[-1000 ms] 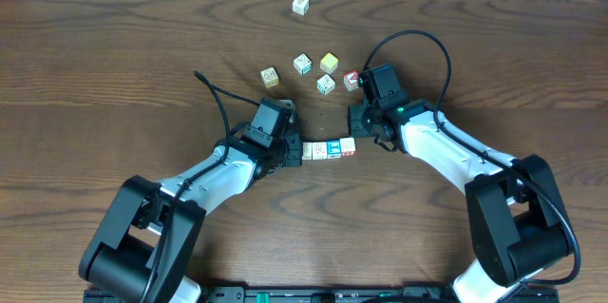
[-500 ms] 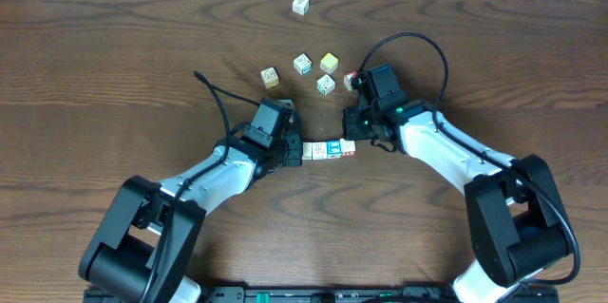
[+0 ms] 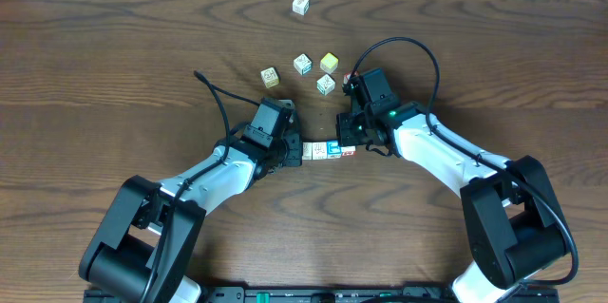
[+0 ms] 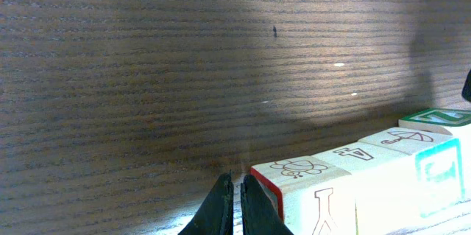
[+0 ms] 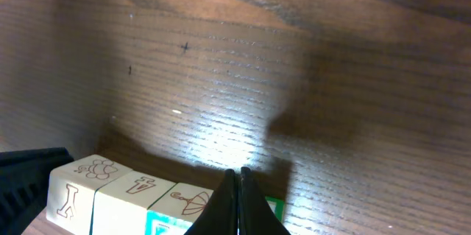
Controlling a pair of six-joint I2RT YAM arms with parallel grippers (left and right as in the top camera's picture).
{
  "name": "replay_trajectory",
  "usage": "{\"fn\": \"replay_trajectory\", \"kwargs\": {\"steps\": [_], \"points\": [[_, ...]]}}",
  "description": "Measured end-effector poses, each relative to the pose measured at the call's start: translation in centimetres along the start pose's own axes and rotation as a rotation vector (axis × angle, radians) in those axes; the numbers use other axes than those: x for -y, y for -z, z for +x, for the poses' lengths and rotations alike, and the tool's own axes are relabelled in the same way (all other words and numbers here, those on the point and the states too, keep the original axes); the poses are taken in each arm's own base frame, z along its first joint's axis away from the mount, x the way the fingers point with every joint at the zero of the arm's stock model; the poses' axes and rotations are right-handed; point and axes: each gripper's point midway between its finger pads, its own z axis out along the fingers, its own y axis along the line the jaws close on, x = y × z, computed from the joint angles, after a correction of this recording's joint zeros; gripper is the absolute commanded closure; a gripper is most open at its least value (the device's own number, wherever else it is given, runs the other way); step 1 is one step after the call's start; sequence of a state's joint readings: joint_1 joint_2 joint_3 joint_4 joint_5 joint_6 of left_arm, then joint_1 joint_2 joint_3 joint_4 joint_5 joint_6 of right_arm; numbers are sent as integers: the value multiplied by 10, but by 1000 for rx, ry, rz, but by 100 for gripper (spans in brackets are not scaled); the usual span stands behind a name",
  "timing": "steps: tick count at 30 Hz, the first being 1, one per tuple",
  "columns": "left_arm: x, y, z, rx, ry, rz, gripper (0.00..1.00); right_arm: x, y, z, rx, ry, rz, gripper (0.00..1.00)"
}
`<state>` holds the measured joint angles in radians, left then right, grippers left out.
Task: Lift 4 blocks
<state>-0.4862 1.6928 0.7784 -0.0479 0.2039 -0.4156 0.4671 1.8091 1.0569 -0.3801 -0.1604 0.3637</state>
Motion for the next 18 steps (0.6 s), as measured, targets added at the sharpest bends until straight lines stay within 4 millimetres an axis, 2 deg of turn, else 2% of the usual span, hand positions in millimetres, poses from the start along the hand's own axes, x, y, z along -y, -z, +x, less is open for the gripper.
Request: {"fn": "replay_trajectory", "kwargs": {"steps": [18], "points": [[0,0,0,0,0,0,93,2,0,5,-21,-4,8,99]]}}
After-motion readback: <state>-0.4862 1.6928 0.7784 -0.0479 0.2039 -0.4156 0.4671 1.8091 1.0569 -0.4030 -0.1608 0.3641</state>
